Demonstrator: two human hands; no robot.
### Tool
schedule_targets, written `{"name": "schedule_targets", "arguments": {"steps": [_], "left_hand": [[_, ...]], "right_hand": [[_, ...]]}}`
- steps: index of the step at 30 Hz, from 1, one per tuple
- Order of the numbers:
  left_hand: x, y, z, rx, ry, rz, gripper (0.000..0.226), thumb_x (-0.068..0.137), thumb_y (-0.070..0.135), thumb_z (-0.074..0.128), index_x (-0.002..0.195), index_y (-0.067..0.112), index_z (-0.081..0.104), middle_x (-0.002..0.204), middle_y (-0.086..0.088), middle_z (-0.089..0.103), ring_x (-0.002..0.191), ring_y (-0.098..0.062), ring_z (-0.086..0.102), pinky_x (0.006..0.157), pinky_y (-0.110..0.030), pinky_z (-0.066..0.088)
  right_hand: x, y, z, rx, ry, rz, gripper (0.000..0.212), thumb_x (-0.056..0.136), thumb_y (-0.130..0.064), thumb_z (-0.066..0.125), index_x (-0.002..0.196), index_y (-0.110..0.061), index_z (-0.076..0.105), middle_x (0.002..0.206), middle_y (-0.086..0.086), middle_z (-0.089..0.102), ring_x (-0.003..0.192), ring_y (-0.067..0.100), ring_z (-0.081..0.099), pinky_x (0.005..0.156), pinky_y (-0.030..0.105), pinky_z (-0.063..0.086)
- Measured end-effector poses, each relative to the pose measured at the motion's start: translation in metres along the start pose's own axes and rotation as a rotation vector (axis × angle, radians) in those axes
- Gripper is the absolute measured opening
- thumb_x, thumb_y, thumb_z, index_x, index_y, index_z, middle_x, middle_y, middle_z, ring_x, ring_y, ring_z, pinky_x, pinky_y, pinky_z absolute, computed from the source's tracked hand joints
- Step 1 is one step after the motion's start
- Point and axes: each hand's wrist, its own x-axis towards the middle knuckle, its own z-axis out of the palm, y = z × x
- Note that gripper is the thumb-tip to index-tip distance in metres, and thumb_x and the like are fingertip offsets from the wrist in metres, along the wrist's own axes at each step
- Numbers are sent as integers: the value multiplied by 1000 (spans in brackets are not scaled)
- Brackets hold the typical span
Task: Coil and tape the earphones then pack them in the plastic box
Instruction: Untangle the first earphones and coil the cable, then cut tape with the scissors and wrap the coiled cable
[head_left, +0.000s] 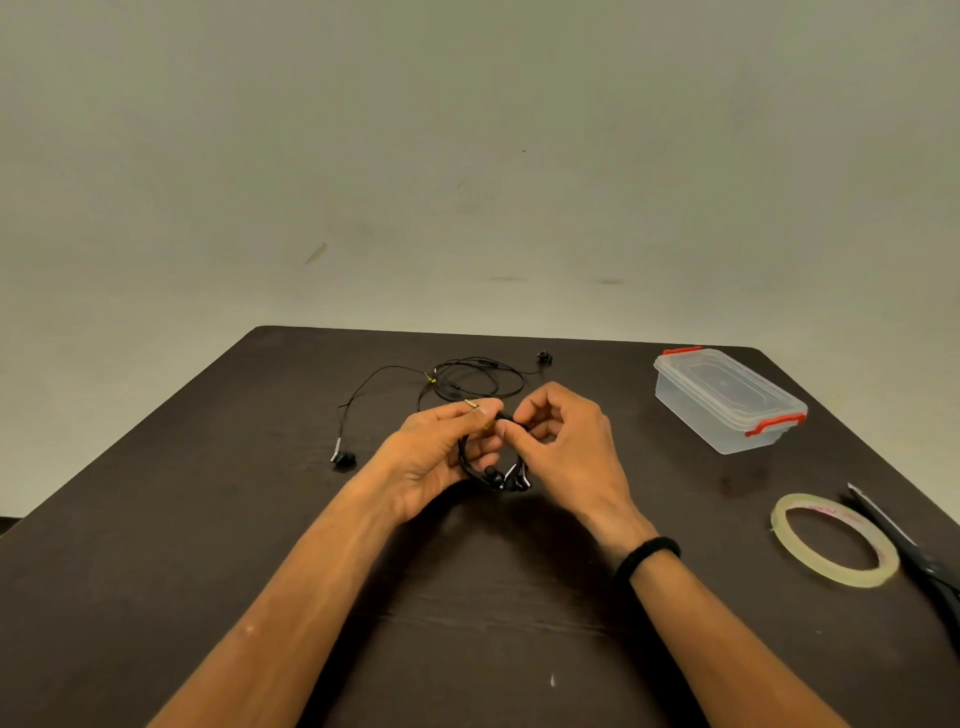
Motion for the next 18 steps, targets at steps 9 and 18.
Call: {"name": "schedule_targets", "arguments": {"steps": [9, 18], "left_hand": [[2, 2, -14, 483, 223, 252, 17, 83, 20, 87, 94, 8, 81, 84, -15, 80, 73, -20, 74, 67, -31, 62], [-89, 18, -78, 998, 450, 136, 28, 79, 48, 87, 80, 22, 79, 70, 3, 78, 55, -5, 70, 55, -17, 53]], "right_hand": [[5, 6, -7, 468, -223, 383, 20, 82, -17, 91, 90, -6, 76, 74, 4, 73, 64, 15, 62, 60, 23, 52], [-28, -33, 40, 420, -529, 346, 23, 84, -5, 87, 100, 8, 77, 78, 14, 75, 60, 14, 65, 59, 22, 55]]}}
